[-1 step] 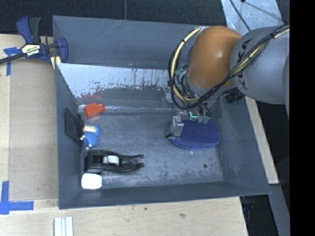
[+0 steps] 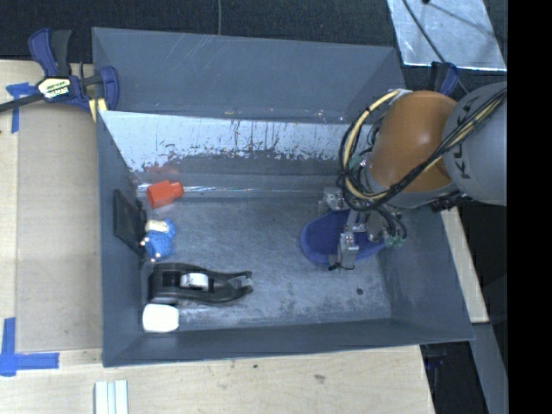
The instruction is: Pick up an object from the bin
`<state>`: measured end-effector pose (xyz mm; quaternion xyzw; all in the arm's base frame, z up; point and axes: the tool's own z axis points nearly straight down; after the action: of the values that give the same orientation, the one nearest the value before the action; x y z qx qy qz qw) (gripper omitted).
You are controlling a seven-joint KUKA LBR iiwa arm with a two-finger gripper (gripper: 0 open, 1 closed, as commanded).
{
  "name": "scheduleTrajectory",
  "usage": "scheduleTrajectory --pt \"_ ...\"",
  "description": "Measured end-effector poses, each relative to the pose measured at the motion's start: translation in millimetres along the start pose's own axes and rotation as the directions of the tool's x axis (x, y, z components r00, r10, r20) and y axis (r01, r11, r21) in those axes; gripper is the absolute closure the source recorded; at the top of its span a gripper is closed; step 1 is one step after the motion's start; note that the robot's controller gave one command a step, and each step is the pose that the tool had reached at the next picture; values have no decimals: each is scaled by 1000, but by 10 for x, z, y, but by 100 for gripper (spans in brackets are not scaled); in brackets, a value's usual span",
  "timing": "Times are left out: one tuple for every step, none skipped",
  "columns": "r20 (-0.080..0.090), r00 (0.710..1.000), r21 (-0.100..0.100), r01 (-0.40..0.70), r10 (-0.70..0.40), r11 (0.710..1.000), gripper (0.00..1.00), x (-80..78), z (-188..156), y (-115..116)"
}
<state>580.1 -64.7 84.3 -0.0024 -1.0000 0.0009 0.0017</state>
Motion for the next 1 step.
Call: scheduleTrajectory --pt "16 1000 -1 7 -7 1000 100 -56 -68 51"
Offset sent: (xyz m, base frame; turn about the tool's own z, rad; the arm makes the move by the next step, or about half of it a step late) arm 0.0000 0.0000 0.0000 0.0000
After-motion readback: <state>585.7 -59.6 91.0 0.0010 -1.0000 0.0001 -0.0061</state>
